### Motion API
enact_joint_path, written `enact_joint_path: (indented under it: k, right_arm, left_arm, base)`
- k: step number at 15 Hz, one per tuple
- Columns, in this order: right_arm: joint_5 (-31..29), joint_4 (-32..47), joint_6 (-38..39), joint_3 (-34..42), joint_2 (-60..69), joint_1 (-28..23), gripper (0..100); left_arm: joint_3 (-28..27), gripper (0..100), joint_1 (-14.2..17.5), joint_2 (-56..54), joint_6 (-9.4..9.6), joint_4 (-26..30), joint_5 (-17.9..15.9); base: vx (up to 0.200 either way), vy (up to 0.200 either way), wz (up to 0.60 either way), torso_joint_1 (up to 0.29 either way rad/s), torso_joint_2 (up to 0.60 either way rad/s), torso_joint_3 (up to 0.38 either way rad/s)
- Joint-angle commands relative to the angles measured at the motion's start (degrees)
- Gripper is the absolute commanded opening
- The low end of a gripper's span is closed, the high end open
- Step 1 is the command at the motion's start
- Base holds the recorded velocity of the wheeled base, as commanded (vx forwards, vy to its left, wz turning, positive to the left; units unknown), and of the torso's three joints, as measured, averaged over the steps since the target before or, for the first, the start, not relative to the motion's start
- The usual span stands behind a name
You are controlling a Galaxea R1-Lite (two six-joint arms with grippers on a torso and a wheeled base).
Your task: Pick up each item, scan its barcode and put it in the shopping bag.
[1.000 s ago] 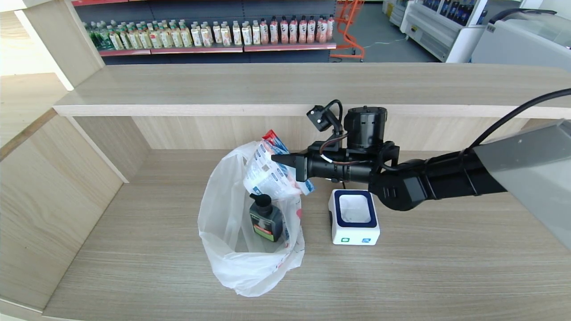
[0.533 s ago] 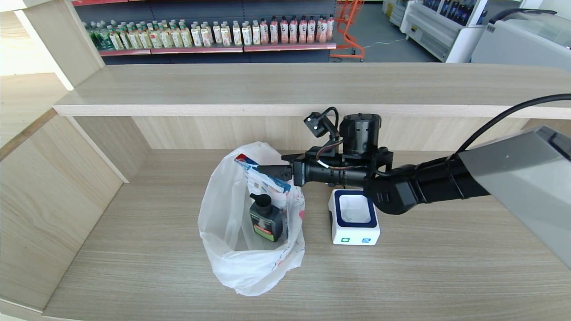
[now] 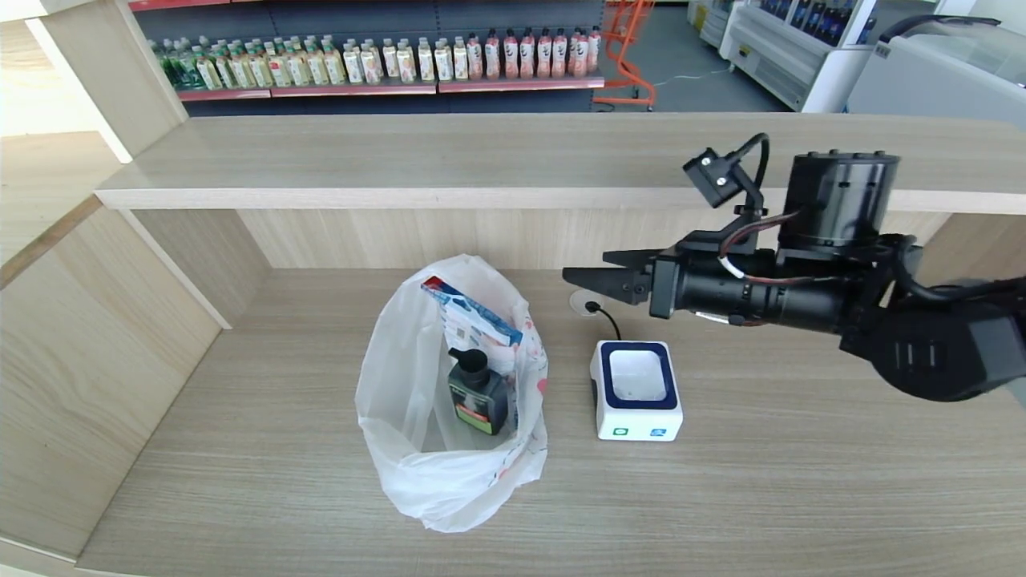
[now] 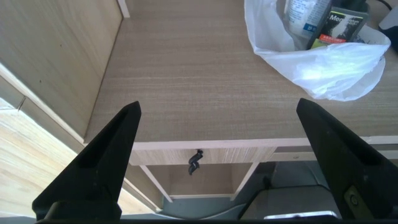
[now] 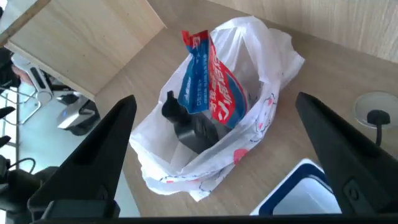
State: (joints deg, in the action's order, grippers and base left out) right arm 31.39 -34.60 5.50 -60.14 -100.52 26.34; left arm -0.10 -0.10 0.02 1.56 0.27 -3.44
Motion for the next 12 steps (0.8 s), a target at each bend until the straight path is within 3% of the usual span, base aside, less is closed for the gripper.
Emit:
enact_joint_path:
  k: [1, 3, 4, 6, 7, 9, 10, 11, 12]
  right_arm:
    - [-1.5, 4.1, -1.0, 30.0, 34.8, -6.9, 100]
    - [-6.0, 13.1, -2.9, 37.9, 45.2, -11.0, 100]
    - [-15.6, 16.9, -5.6, 42.8, 49.6, -11.8, 100]
    - [-25.9, 17.1, -9.1, 50.0, 58.6, -12.8, 100]
    - [-26.3, 17.8, -10.2, 53.0, 66.3, -14.4, 100]
    - [-26.6, 19.0, -11.0, 60.1, 83.2, -24.8, 100]
    - [-26.1, 21.6, -10.9, 60.1, 86.7, -26.6, 100]
    - [-27.0, 34.0, -10.2, 60.1, 96.7, -28.5, 100]
    - [-27.5, 34.0, -9.7, 60.1, 98.2, -27.8, 100]
  left_arm:
    - [0.0, 100, 0.0, 0.0, -0.07, 0.0, 0.0]
    - [0.0, 100, 0.0, 0.0, 0.02, 0.0, 0.0]
    - [0.0, 100, 0.0, 0.0, 0.02, 0.0, 0.0]
    - [0.0, 100, 0.0, 0.0, 0.02, 0.0, 0.0]
    - [0.0, 100, 0.0, 0.0, 0.02, 0.0, 0.0]
    - [0.0, 100, 0.0, 0.0, 0.02, 0.0, 0.0]
    - [0.0, 100, 0.0, 0.0, 0.02, 0.0, 0.0]
    - [0.1, 100, 0.0, 0.0, 0.02, 0.0, 0.0]
    - [0.0, 100, 0.0, 0.0, -0.07, 0.0, 0.0]
  base:
    - [0.0, 0.0, 0.0, 0.0, 0.0, 0.0]
    - [0.0, 0.0, 0.0, 0.0, 0.0, 0.0]
    - [0.0, 0.0, 0.0, 0.0, 0.0, 0.0]
    - [0.0, 0.0, 0.0, 0.0, 0.0, 0.0]
    - [0.0, 0.0, 0.0, 0.0, 0.0, 0.0]
    - [0.0, 0.0, 0.0, 0.0, 0.0, 0.0]
    - [0.0, 0.0, 0.0, 0.0, 0.0, 0.0]
    - [0.0, 0.0, 0.0, 0.0, 0.0, 0.0]
    - [0.0, 0.0, 0.0, 0.0, 0.0, 0.0]
